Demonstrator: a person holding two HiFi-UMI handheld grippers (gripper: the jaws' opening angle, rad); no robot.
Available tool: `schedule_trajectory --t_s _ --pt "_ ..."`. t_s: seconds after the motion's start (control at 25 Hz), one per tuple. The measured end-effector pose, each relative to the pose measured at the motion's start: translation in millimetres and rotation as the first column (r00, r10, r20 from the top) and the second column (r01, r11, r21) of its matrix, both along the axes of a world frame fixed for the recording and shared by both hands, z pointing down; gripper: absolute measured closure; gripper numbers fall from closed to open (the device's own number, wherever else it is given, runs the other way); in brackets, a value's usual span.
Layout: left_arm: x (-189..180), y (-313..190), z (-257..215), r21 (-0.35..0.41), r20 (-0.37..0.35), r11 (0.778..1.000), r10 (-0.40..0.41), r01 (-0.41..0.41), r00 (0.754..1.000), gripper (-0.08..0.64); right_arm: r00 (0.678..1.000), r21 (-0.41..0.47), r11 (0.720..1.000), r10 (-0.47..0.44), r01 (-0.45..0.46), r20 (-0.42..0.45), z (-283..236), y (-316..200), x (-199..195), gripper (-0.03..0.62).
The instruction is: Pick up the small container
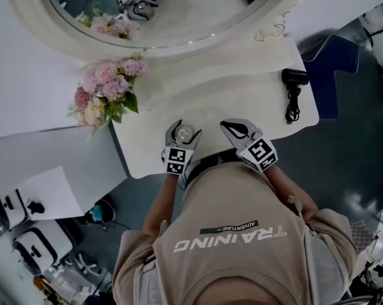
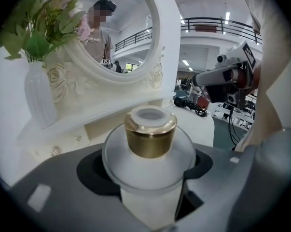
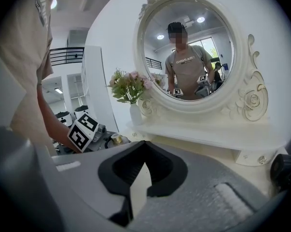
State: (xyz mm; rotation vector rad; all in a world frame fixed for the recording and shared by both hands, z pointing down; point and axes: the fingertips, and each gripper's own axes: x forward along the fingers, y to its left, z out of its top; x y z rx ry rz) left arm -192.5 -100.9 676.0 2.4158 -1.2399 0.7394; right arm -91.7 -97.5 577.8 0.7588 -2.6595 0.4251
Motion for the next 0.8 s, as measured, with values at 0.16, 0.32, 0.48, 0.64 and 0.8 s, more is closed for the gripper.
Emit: schedule_trajectory --t_s 0.16,0.32,0.48,0.64,0.8 --pt "-6.2 5.8 -20.3 0.027 0.022 1.0 -0.009 0.008 1.0 0.202 1.0 0.007 1.0 -0.02 0.019 0.011 -0.9 -2.5 -3.6 0.589" --pt "-10.2 10.4 -40.0 0.052 0.032 0.998 -0.017 0.016 0.999 0.202 0.999 0.01 1.0 -0.021 0.021 0.035 -4.6 -7.8 -8.2 0.589" --pt "-14.5 13.4 -62.9 0.081 0.032 0.996 -0.038 0.036 0.999 0.202 0.998 0.031 0.999 -0.033 0.031 0.048 -11.0 -11.4 -16.3 0.589" --pt "-13.1 15.4 -86.5 0.11 0.014 0.993 -0.04 0.039 0.999 0.202 0.998 0.049 0.998 -0.045 0.043 0.051 -17.4 -9.5 -21.5 0.589" --pt "-9.1 16.4 -111.4 0.135 -0.006 0.99 -0.028 0.028 1.0 0.202 0.998 0.064 0.997 -0.055 0.052 0.043 -21.8 -4.5 -23.6 0.589"
